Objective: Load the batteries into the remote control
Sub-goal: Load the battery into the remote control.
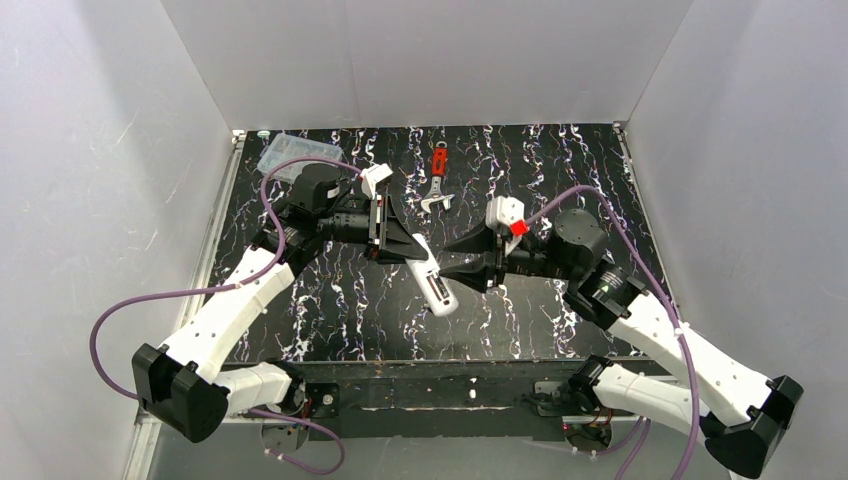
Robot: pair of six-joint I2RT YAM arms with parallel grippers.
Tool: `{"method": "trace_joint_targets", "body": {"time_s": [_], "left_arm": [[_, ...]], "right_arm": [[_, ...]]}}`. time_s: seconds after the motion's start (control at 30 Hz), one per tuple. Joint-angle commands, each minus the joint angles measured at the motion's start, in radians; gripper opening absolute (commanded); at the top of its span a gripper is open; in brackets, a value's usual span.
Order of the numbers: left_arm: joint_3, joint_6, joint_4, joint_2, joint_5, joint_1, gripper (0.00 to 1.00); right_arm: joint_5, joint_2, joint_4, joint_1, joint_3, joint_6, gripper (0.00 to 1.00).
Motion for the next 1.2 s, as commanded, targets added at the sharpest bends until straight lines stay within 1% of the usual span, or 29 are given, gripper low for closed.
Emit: {"method": "trace_joint_targets", "body": {"time_s": [0.0,0.07,0.13,0.2,0.27,0.4,0.53,0.67,0.77,0.87,1.07,1.17], "left_arm": [[0.017,0.015,0.013,-0.034,0.069,0.005,0.00],[0.020,0.026,0.002,-0.036,0.067,0.005,0.00],[0.022,0.034,-0.009,-0.039,0.063,0.005,0.00],[0.031,0.048,-0.024,-0.036,0.061,0.005,0.00],[0.042,0.062,-0.037,-0.033,0.059,0.005,0.00],[0.051,0.080,-0.034,-0.028,0.065,0.005,0.00],[0.059,0.099,-0.042,-0.027,0.071,0.005,0.00],[0.065,0.110,-0.048,-0.030,0.075,0.005,0.00],[0.072,0.113,-0.050,-0.027,0.077,0.005,0.00],[0.083,0.118,-0.051,-0.021,0.075,0.005,0.00],[0.091,0.125,-0.052,-0.012,0.066,0.005,0.00],[0.093,0.128,-0.055,-0.009,0.065,0.005,0.00]], "right_arm": [[0.022,0.017,0.026,-0.014,0.062,0.236,0.56],[0.009,0.000,0.055,-0.022,0.046,0.326,0.56],[0.033,-0.021,0.063,-0.028,0.029,0.413,0.56],[0.098,-0.040,-0.005,-0.036,0.036,0.516,0.57],[0.117,-0.056,-0.032,-0.046,0.030,0.579,0.57],[0.156,-0.077,-0.018,-0.065,-0.004,0.730,0.59],[0.153,-0.046,-0.031,-0.089,-0.008,0.855,0.59],[0.098,-0.030,0.002,-0.093,-0.021,0.861,0.61],[0.046,0.002,-0.041,-0.096,0.006,0.816,0.62],[-0.003,0.027,-0.038,-0.096,0.014,0.799,0.63],[-0.091,0.052,-0.047,-0.096,0.031,0.763,0.62],[-0.110,0.043,-0.047,-0.096,0.031,0.747,0.60]]}}
